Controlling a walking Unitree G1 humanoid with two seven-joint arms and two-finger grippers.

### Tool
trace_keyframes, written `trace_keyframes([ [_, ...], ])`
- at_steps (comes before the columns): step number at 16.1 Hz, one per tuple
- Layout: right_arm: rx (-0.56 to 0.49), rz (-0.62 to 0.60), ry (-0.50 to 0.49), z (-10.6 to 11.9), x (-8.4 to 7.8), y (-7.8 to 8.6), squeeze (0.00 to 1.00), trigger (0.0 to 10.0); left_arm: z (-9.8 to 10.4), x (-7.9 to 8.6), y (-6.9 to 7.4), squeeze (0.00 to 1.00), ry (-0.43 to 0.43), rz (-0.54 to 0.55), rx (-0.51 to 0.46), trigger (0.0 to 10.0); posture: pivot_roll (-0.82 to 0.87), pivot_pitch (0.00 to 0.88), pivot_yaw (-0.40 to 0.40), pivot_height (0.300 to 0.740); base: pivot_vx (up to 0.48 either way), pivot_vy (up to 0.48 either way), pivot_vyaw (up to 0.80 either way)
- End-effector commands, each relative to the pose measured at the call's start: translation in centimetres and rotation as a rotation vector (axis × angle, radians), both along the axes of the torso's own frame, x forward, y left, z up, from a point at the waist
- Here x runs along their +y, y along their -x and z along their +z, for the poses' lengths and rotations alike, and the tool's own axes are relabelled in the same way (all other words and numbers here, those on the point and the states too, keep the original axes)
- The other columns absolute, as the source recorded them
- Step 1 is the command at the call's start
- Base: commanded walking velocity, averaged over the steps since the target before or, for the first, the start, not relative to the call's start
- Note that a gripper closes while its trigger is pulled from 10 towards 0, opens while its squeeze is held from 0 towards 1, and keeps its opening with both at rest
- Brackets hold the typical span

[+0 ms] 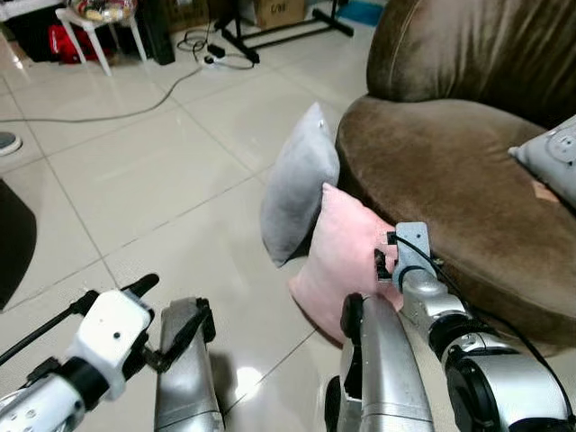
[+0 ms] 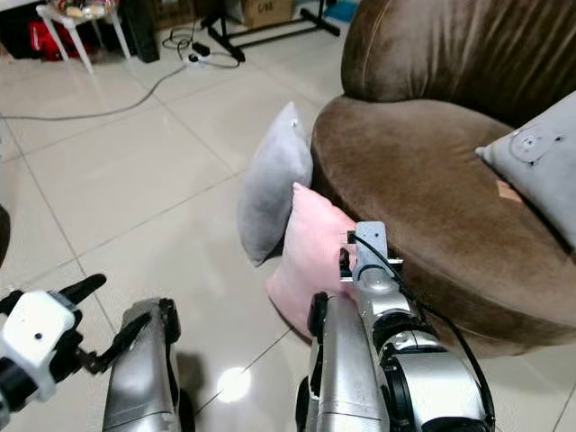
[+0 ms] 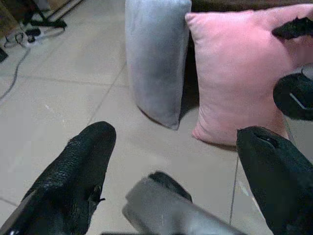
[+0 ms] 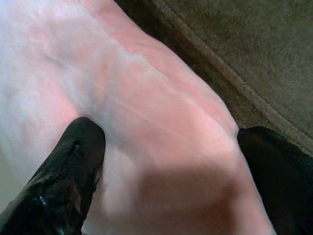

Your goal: Move the pillow to the sofa from floor

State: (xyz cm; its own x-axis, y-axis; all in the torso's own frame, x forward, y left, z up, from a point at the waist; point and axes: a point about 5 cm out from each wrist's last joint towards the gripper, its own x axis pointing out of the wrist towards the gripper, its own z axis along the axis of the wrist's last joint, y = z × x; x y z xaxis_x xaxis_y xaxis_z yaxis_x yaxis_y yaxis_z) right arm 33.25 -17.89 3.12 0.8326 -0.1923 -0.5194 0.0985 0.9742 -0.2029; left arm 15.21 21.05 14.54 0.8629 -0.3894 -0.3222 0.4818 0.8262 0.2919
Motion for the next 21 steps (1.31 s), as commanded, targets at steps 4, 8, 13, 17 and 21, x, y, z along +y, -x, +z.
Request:
trace_keyframes([
  [4, 0.059, -0.015, 0.039, -0.9, -0.6, 0.8, 0.0, 0.0, 0.5, -0.4, 0.9, 0.57, 0.002, -0.045, 0.047, 10.0, 0.2, 0.18, -0.016, 0.43, 0.0, 0.0, 0.0],
  [8, 0.06, -0.008, 0.008, -1.1, -0.1, 0.8, 0.0, 0.0, 0.4, -0.6, 1.2, 0.57, 0.012, -0.075, 0.083, 10.0, 0.2, 0.17, -0.014, 0.43, 0.0, 0.0, 0.0],
  [13, 0.077, 0.011, 0.004, -1.2, 0.2, 0.9, 0.0, 0.0, 0.3, -1.3, 1.6, 0.57, 0.041, -0.114, 0.126, 10.0, 0.21, 0.161, -0.017, 0.43, 0.0, 0.0, 0.0],
  [17, 0.078, 0.027, -0.007, -1.2, 0.6, 0.8, 0.0, 0.0, 0.1, -1.6, 1.8, 0.58, 0.057, -0.132, 0.152, 10.0, 0.21, 0.145, -0.023, 0.43, 0.0, 0.0, 0.0],
  [21, 0.08, 0.039, -0.042, -1.4, 1.3, 0.9, 0.0, 0.0, -0.1, -2.0, 2.3, 0.57, 0.095, -0.176, 0.213, 10.0, 0.21, 0.131, -0.028, 0.43, 0.0, 0.0, 0.0],
])
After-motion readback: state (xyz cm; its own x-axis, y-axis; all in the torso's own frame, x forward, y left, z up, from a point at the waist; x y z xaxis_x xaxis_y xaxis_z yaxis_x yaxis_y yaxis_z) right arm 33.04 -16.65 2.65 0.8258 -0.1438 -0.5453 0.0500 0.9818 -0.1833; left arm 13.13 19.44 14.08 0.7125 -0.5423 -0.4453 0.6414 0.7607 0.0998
